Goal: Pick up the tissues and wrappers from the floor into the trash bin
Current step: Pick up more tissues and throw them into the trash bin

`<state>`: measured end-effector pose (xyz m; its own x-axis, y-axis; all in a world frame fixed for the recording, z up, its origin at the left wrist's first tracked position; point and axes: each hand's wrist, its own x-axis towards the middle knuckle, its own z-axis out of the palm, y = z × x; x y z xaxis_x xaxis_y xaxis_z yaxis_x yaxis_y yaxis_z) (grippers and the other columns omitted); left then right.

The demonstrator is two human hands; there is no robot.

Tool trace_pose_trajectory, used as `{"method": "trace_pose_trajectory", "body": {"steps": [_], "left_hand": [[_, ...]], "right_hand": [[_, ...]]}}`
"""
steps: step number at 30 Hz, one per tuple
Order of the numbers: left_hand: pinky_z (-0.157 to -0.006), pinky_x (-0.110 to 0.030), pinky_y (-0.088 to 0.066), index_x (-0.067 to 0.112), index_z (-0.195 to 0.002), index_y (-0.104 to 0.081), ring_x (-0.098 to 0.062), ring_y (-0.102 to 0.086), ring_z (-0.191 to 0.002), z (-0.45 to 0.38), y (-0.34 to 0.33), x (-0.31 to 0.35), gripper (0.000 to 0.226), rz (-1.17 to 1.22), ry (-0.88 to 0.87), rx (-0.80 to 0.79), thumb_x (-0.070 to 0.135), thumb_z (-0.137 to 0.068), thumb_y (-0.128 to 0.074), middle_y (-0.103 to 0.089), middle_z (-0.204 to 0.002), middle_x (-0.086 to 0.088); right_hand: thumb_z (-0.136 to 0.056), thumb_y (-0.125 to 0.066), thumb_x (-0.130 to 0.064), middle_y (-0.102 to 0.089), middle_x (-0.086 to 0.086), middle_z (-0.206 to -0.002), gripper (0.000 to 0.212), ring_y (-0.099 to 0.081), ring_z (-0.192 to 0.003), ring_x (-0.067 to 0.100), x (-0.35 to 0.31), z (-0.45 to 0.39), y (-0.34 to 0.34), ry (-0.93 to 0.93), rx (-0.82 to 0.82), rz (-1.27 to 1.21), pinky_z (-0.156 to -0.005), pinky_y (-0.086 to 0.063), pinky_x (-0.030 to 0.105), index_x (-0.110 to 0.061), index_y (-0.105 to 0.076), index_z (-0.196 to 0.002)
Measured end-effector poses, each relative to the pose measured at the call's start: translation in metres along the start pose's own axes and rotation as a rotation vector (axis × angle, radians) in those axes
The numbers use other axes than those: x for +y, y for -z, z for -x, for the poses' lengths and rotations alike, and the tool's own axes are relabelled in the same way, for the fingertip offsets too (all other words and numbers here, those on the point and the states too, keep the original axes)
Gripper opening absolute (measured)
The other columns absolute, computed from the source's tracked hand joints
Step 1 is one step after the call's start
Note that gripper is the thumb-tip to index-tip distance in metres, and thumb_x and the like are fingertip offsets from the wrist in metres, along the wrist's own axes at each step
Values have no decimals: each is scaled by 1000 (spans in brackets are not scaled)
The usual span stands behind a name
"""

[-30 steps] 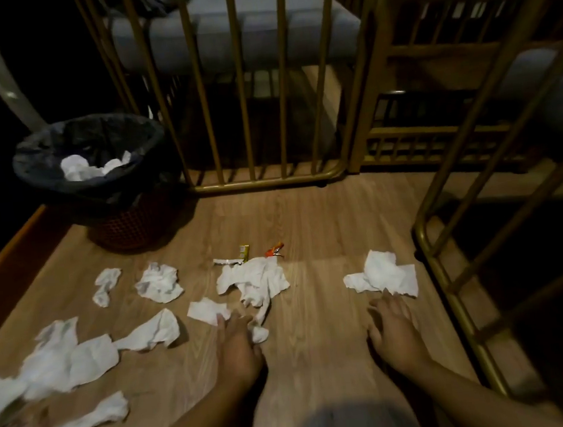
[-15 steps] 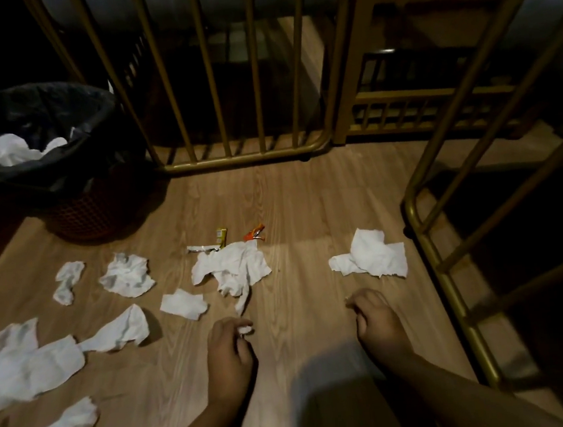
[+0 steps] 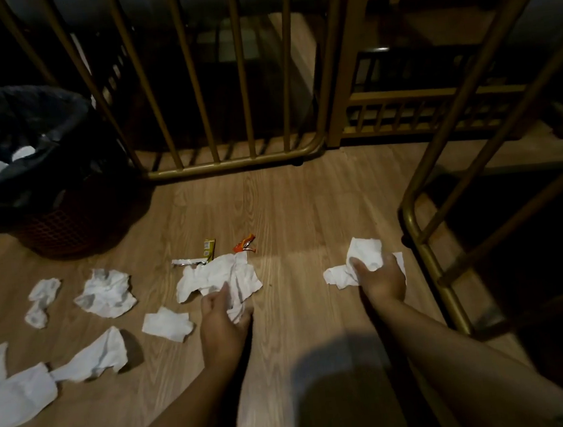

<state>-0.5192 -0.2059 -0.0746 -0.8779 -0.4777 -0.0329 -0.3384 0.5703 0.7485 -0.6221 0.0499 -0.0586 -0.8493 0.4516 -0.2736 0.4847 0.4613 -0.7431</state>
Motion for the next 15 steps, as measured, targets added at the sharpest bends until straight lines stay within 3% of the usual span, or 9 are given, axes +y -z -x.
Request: {"method": "trace_pose_trajectory", "body": {"steps": [2,4,6,10,13,15], "left_hand": [[-84,-27,-44,10,-127,-59,-23,-58,-103,2,-4,-4,48,-11,-19,-20,23,-83,-74,-55,-118,-7],[-78,-28,-47,13,-111,-68,-19,-60,-96,8,-5,-6,33,-13,-23,-3,29,-82,-74,-56,-113,-2],[-72,-26,-46,18,-96,-72,-13,-57,-92,15,-3,-6,22,-49,-28,16,34,-81,-74,-53,-113,3],[-71,-25,-47,19,-87,-65,-7,-53,-93,28,6,-8,17,-45,-163,21,33,-80,-70,-46,-115,8],[-70,-17,-44,16,-78,-58,-3,-51,-90,34,14,-7,28,2,-259,-12,43,-80,-53,-50,-107,9],[-78,-15,-44,14,-75,-62,-3,-54,-95,35,17,-8,29,41,-259,-18,41,-82,-54,-56,-108,8]], "right_hand": [[-83,-70,-43,-61,8,-121,56,-59,-110,30,7,-1,-3,-9,-59,52,-88,-49,39,-18,-51,-130],[-86,-67,-36,-66,2,-105,30,-64,-100,25,15,9,-5,82,-37,33,-83,-53,36,-20,-62,-110],[-90,-61,-38,-67,-4,-98,18,-65,-94,18,21,20,-10,165,-24,17,-81,-55,36,-23,-65,-98],[-91,-53,-53,-65,-11,-94,27,-62,-87,5,23,42,-18,365,-102,-6,-78,-55,33,-28,-64,-93],[-87,-65,-44,-56,-9,-82,24,-57,-77,7,9,61,-22,449,-177,-25,-70,-49,25,-25,-56,-76],[-84,-70,-32,-50,-6,-72,33,-52,-67,9,1,70,-25,466,-209,-68,-64,-44,25,-23,-46,-64]]}}
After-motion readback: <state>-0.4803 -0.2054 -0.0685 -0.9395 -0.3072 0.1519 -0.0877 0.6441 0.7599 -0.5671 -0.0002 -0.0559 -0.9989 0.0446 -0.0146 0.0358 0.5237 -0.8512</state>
